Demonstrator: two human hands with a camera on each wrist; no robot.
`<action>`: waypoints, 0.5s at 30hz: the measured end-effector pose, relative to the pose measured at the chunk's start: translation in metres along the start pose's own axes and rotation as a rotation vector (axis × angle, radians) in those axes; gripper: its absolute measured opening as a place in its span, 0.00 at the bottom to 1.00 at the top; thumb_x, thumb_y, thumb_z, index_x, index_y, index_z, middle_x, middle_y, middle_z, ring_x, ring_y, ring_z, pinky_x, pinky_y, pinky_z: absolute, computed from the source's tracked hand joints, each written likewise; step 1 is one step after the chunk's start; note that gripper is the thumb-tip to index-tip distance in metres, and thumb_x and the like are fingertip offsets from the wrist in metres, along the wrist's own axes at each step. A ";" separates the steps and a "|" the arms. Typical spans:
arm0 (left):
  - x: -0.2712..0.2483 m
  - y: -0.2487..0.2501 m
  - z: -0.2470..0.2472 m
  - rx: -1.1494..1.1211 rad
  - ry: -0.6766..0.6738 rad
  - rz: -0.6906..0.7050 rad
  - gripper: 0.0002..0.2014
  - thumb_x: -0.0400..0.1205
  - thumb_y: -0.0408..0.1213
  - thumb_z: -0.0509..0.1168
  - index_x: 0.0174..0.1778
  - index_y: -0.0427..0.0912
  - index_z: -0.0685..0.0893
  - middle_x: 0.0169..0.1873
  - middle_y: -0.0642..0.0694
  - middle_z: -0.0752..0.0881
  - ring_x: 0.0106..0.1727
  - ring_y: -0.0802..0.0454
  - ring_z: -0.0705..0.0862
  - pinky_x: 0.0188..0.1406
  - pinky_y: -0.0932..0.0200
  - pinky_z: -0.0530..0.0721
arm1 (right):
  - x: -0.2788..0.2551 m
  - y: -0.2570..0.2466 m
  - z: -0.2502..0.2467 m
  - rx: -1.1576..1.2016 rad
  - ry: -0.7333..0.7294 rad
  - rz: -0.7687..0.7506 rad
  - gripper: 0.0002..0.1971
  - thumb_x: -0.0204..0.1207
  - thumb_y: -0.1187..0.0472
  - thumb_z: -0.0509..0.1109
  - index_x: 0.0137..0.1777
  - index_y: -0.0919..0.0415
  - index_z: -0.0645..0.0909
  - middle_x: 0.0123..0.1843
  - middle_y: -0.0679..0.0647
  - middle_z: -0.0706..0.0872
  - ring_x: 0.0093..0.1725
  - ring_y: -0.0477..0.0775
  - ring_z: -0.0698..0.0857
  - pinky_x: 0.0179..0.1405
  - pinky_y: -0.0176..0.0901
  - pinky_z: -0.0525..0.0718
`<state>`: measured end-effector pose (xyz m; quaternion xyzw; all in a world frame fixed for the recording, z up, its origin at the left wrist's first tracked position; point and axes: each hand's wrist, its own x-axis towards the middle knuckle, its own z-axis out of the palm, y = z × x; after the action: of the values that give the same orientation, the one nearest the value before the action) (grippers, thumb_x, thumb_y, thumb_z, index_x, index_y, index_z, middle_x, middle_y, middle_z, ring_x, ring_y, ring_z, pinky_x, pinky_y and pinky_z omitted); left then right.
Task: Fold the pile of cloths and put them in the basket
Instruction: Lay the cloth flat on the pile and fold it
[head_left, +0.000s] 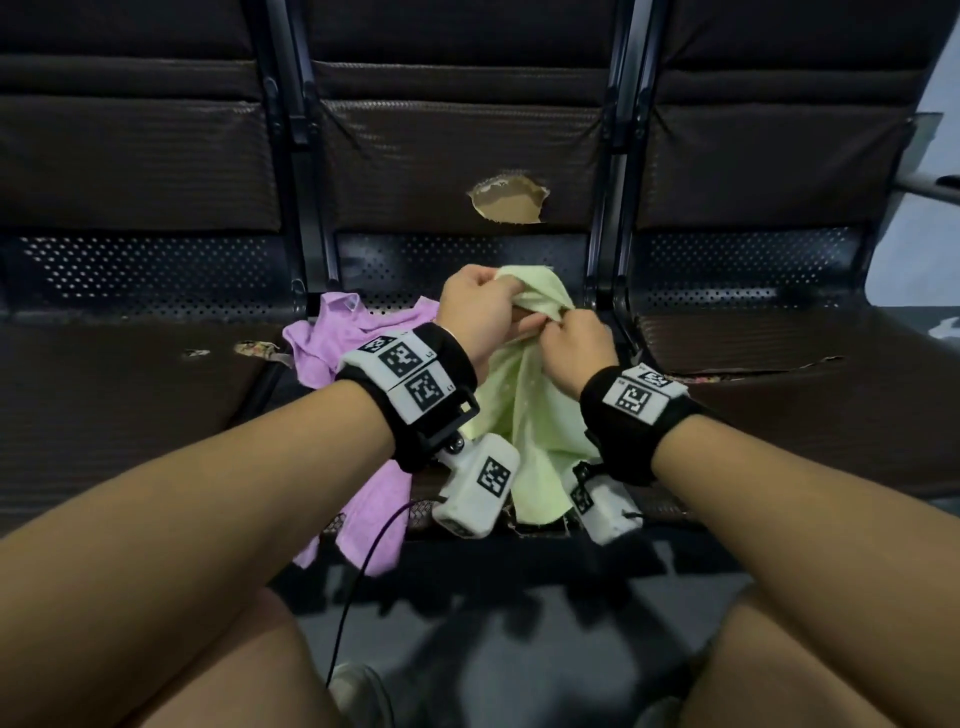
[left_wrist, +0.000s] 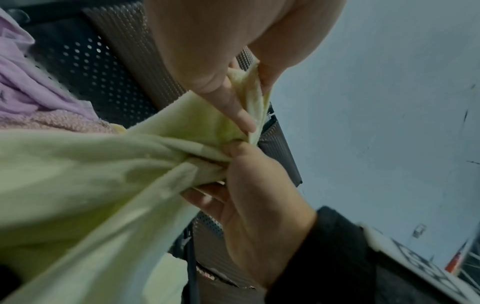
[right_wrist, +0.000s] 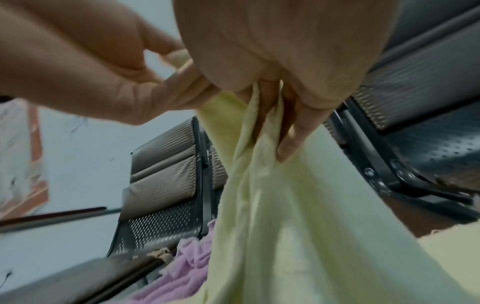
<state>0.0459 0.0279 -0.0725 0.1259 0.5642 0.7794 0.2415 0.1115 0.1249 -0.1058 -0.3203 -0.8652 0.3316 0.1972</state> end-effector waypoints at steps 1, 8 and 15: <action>0.003 0.000 -0.003 0.008 0.013 0.033 0.03 0.84 0.25 0.60 0.51 0.34 0.78 0.52 0.29 0.87 0.44 0.41 0.91 0.33 0.60 0.88 | 0.003 0.003 -0.002 0.048 0.018 -0.004 0.12 0.81 0.58 0.61 0.39 0.60 0.81 0.46 0.64 0.87 0.50 0.66 0.84 0.45 0.45 0.73; 0.027 0.000 -0.038 0.171 0.202 0.181 0.07 0.85 0.26 0.59 0.45 0.42 0.78 0.52 0.33 0.87 0.49 0.39 0.91 0.36 0.57 0.90 | 0.004 0.008 -0.009 0.317 -0.044 -0.087 0.18 0.74 0.47 0.54 0.26 0.55 0.66 0.28 0.48 0.71 0.34 0.53 0.71 0.39 0.48 0.68; 0.030 0.006 -0.051 0.409 0.350 0.257 0.09 0.81 0.35 0.56 0.44 0.50 0.80 0.49 0.40 0.88 0.50 0.38 0.89 0.45 0.42 0.92 | 0.006 0.034 -0.015 -0.269 -0.262 -0.375 0.12 0.73 0.51 0.79 0.41 0.54 0.79 0.38 0.47 0.84 0.40 0.54 0.83 0.37 0.43 0.73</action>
<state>-0.0047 0.0006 -0.0862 0.1062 0.7219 0.6838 0.0095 0.1298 0.1554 -0.1178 -0.1320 -0.9639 0.2100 0.0971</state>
